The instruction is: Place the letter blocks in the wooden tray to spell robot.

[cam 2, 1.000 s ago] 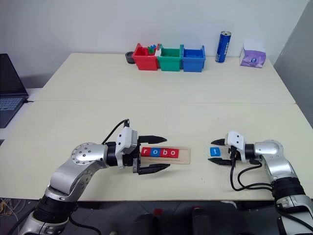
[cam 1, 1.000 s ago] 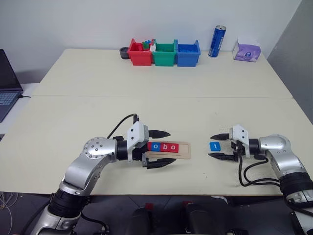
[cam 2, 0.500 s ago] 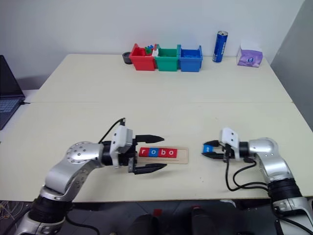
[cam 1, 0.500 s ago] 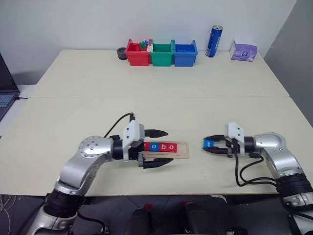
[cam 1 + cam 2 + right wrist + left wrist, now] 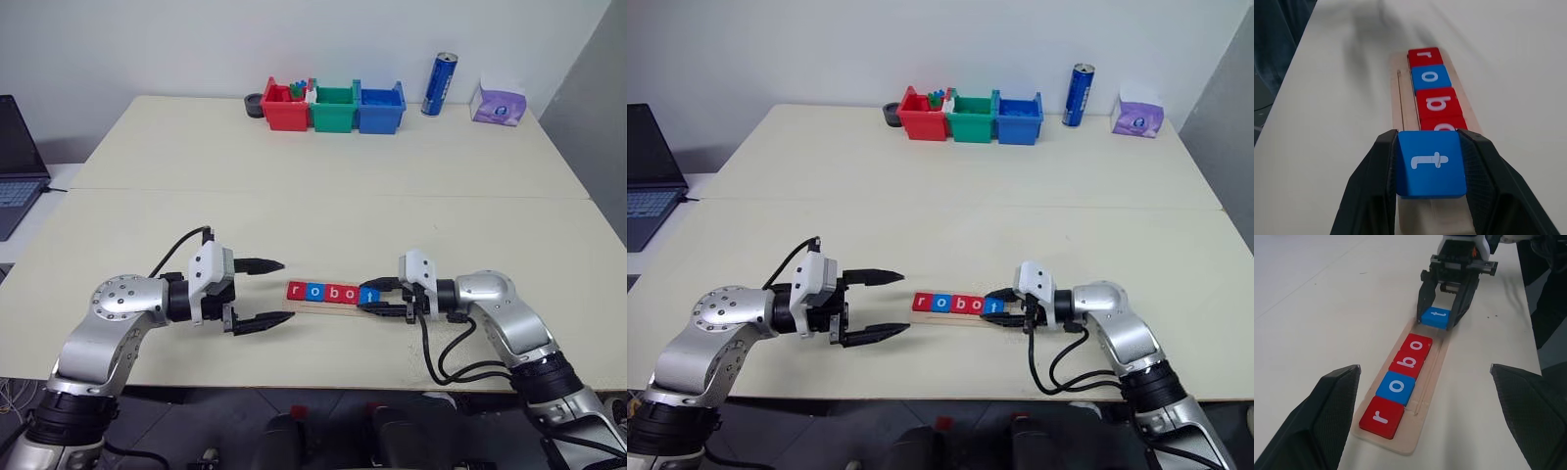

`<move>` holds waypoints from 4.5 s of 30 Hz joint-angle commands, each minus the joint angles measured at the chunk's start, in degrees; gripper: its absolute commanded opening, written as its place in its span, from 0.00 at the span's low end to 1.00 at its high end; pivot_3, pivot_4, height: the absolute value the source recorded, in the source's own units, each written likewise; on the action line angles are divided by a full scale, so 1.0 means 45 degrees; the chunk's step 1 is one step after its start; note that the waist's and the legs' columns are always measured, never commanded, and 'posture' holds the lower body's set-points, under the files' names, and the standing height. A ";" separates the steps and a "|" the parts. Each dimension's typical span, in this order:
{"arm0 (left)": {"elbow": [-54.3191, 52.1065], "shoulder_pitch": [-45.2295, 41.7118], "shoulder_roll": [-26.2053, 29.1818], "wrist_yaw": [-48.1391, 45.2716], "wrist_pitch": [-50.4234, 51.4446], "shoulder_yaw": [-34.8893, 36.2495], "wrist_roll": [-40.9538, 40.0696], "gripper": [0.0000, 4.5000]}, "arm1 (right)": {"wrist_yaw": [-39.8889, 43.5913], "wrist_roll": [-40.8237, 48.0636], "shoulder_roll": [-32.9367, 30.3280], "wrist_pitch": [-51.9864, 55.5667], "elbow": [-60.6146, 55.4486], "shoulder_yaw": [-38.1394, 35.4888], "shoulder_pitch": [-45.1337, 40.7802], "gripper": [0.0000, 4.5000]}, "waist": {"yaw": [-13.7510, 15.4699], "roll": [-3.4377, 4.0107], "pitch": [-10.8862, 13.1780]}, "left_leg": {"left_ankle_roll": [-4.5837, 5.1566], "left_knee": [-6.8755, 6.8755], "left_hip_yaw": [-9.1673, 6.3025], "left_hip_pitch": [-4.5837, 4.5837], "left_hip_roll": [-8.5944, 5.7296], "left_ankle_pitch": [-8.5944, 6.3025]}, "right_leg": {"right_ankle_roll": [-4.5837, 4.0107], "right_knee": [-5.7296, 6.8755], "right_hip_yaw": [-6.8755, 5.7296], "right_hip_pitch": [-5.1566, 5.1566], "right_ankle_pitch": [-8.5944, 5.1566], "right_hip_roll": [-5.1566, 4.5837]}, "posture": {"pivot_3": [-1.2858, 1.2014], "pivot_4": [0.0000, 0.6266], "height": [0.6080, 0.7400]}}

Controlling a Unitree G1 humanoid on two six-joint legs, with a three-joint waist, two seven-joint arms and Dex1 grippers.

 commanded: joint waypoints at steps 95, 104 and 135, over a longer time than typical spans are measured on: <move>0.0910 -0.1578 -0.0934 -0.0125 -0.0797 -0.0867 0.0737 1.00 | -0.0352 0.0502 -0.0617 0.0330 -0.1608 -0.0800 0.0675 0.01 | -0.0039 0.0000 0.0000 | 0.0001 0.0008 -0.0005 0.0000 0.0002 -0.0001 | -0.0001 0.0012 0.0003 0.0000 0.0002 0.0016 | 0.52 0.24 1.00; 0.0972 -0.1694 -0.0930 -0.0167 -0.0777 -0.0893 0.0738 1.00 | -0.0408 0.0238 -0.0819 0.0108 -0.0103 -0.1028 -0.0066 0.01 | -0.0041 0.0000 0.0000 | 0.0001 0.0012 -0.0004 0.0001 0.0000 0.0000 | -0.0001 0.0018 0.0000 0.0000 0.0002 0.0017 | 0.52 0.24 1.00; 0.0843 -0.1676 -0.0829 -0.0101 -0.0647 -0.0842 0.0696 1.00 | -0.0354 -0.0376 -0.0672 -0.1090 0.0709 -0.0796 -0.0002 0.22 | -0.0042 0.0000 0.0000 | 0.0001 0.0015 -0.0002 0.0001 0.0002 0.0000 | -0.0001 0.0020 0.0003 0.0000 0.0002 0.0016 | 0.52 0.24 1.00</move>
